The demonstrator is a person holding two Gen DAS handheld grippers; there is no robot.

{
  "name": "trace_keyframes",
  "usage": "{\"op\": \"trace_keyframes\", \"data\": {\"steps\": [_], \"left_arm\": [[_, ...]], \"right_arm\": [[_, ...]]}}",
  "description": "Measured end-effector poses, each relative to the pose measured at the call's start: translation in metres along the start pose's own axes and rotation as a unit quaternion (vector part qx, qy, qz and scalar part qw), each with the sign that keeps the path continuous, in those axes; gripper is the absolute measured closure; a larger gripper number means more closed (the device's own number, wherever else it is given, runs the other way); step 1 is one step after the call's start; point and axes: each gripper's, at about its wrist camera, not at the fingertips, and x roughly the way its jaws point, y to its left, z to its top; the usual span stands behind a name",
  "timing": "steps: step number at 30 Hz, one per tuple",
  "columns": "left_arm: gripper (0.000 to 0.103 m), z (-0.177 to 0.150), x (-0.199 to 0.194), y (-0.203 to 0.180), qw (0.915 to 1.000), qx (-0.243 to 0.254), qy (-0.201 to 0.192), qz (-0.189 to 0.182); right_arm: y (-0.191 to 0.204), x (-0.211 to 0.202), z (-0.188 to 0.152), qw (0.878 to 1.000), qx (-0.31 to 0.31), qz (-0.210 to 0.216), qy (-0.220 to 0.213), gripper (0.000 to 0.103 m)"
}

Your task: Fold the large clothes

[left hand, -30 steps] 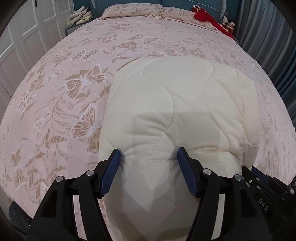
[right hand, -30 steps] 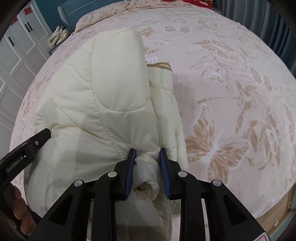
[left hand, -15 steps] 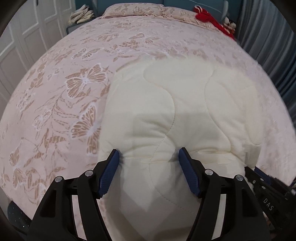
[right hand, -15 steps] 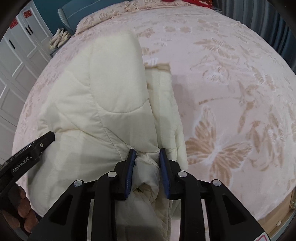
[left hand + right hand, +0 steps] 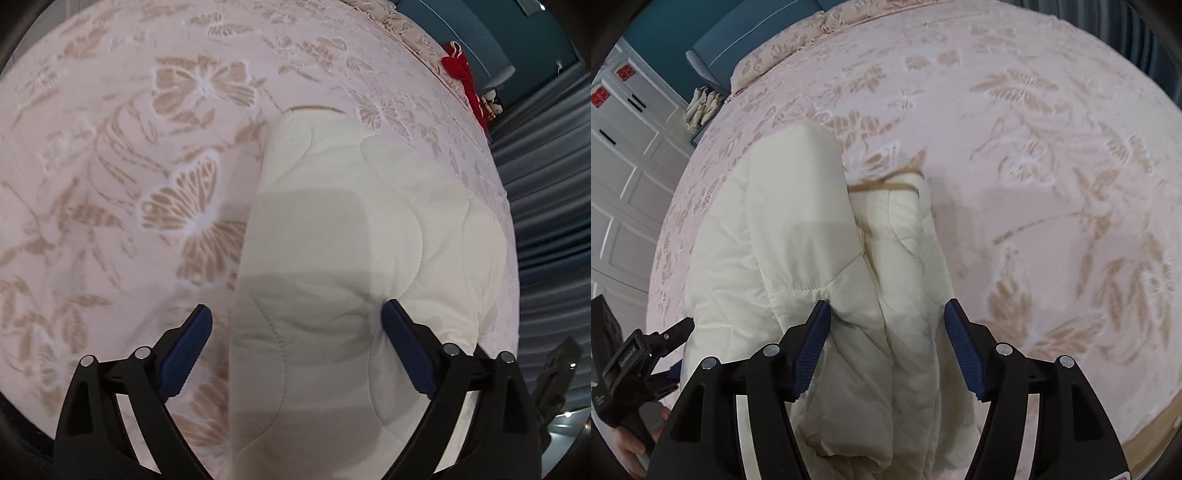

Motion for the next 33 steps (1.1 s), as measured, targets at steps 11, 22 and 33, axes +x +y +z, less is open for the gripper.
{"op": "trace_keyframes", "data": {"steps": [11,22,33], "left_arm": [[0.014,-0.003,0.019,-0.015,0.9993,0.012,0.015,-0.034],[0.055,-0.007,-0.056,-0.068,0.9812,0.175,-0.079,0.020],[0.055,0.002,-0.148,-0.074,0.9491,0.253,-0.184,0.040]], "right_arm": [[-0.010,0.027,-0.009,0.998,0.034,0.058,0.013,0.052],[0.042,-0.035,-0.021,0.995,-0.052,0.002,-0.087,0.086],[0.098,-0.088,-0.029,0.982,-0.077,0.022,-0.172,0.086]]}}
